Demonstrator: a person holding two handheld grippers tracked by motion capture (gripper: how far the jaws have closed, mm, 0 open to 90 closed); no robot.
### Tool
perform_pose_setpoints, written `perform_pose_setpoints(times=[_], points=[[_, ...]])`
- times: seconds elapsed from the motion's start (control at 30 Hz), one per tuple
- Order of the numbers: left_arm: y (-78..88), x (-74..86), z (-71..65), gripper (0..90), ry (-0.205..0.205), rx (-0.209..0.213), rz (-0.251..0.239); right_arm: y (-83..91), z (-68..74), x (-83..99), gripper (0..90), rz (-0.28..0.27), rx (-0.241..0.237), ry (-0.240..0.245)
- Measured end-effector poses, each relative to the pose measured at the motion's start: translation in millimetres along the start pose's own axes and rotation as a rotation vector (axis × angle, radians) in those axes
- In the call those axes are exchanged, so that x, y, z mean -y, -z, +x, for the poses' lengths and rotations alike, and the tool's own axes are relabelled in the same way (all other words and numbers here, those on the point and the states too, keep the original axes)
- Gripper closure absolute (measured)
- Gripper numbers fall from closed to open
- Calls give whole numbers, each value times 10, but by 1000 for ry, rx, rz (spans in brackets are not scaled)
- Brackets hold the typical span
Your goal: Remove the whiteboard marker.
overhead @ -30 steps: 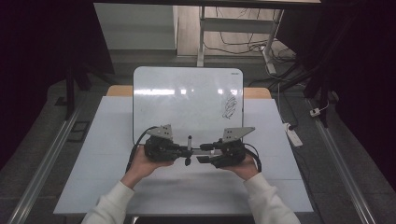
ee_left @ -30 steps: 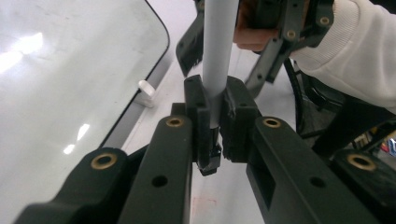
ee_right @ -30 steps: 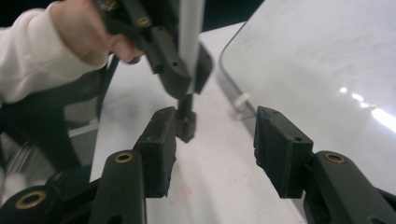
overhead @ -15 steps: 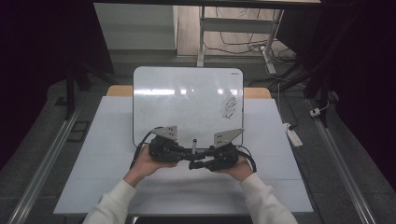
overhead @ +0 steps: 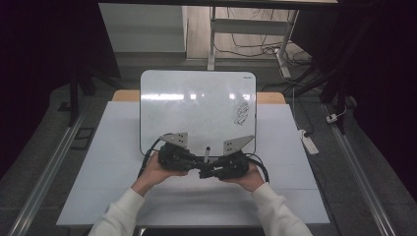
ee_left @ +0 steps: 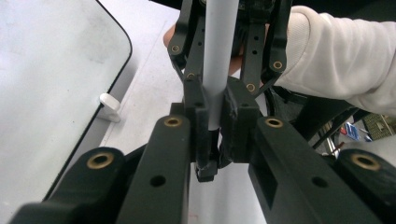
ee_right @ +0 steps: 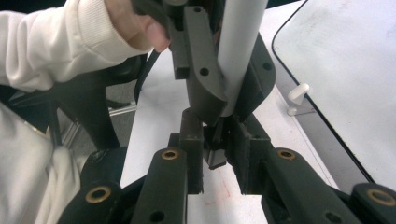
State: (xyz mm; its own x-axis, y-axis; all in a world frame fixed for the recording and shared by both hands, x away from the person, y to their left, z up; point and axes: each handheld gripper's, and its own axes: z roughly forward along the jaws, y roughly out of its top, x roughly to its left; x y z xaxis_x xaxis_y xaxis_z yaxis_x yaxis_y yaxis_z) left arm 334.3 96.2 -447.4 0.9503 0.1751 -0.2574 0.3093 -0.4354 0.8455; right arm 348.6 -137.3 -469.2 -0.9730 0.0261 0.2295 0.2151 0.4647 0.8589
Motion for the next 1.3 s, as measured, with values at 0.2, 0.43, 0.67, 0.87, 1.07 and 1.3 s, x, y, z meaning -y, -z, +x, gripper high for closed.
perform_pose_setpoints(times=[0.2, 0.43, 0.67, 0.87, 1.07, 1.3], points=[[35, 0, -9, 600, 25, -53, -36, -29, 12, 4, 782, -19, 55, -7], [278, 63, -88, 447, 72, -196, -121, 38, 20, 11, 782, -60, 143, 7], [645, 483, -263, 408, 150, -392, -111, 206, -10, 31, 783, -123, 270, -1], [872, 931, -416, 364, 214, -535, -88, 435, -68, 17, 783, -212, 401, -25], [958, 1268, -462, 346, 268, -609, -56, 690, -148, -13, 784, -298, 528, -49], [981, 1361, -403, 309, 302, -656, -61, 998, -325, -130, 783, -385, 652, -73]])
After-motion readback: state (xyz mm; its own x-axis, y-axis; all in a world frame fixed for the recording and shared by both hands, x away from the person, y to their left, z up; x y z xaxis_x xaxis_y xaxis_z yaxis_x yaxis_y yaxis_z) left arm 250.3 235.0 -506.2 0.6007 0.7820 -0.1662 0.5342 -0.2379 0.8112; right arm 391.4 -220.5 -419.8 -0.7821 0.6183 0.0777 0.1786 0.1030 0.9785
